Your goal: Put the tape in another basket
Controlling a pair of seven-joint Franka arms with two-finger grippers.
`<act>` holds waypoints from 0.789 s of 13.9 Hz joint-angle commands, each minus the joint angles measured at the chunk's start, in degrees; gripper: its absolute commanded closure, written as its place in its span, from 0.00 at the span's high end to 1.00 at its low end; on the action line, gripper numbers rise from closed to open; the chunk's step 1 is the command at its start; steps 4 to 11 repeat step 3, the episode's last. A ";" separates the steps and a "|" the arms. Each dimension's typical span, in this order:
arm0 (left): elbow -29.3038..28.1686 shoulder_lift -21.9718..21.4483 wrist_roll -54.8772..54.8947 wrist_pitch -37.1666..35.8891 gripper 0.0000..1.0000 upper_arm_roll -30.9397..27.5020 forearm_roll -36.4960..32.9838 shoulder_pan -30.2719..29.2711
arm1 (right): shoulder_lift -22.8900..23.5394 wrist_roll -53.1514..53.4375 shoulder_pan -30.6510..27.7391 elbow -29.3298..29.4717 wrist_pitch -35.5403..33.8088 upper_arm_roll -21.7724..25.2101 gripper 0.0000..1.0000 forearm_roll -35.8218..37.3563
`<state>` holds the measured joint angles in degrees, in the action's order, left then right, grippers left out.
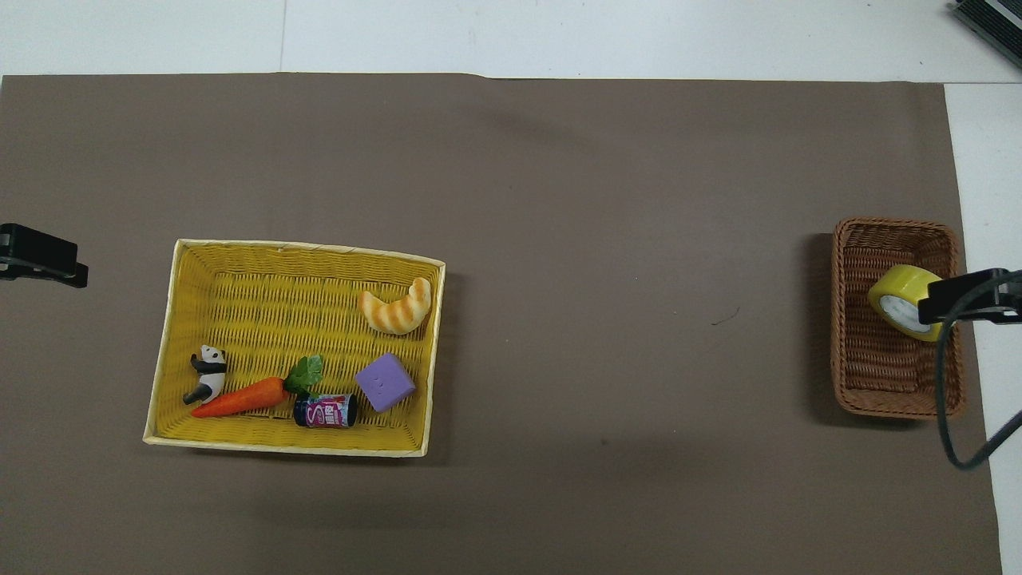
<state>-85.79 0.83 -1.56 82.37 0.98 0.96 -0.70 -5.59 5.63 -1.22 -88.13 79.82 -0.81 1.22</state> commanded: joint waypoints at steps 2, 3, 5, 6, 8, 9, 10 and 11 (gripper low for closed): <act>-0.87 -0.83 0.59 0.16 1.00 0.07 0.71 -0.44 | -1.96 -1.94 -0.89 -2.13 0.34 0.02 1.00 -0.78; -0.87 -0.83 0.68 0.25 1.00 0.07 0.71 -0.44 | -1.96 -1.94 -0.89 -2.13 0.34 0.02 1.00 -0.78; -0.87 -0.83 0.68 0.25 1.00 0.07 0.71 -0.44 | -1.96 -1.94 -0.89 -2.13 0.34 0.02 1.00 -0.78; -0.87 -0.83 0.68 0.25 1.00 0.07 0.71 -0.44 | -1.96 -1.94 -0.89 -2.13 0.34 0.02 1.00 -0.78; -0.87 -0.83 0.68 0.25 1.00 0.07 0.71 -0.44 | -1.96 -1.94 -0.89 -2.13 0.34 0.02 1.00 -0.78; -0.87 -0.83 0.68 0.25 1.00 0.07 0.71 -0.44 | -1.96 -1.94 -0.89 -2.13 0.34 0.02 1.00 -0.78; -0.87 -0.83 0.68 0.25 1.00 0.07 0.71 -0.44 | -1.96 -1.94 -0.89 -2.13 0.34 0.02 1.00 -0.78; -0.87 -0.83 0.68 0.25 1.00 0.07 0.71 -0.44 | -1.96 -1.94 -0.89 -2.13 0.34 0.02 1.00 -0.78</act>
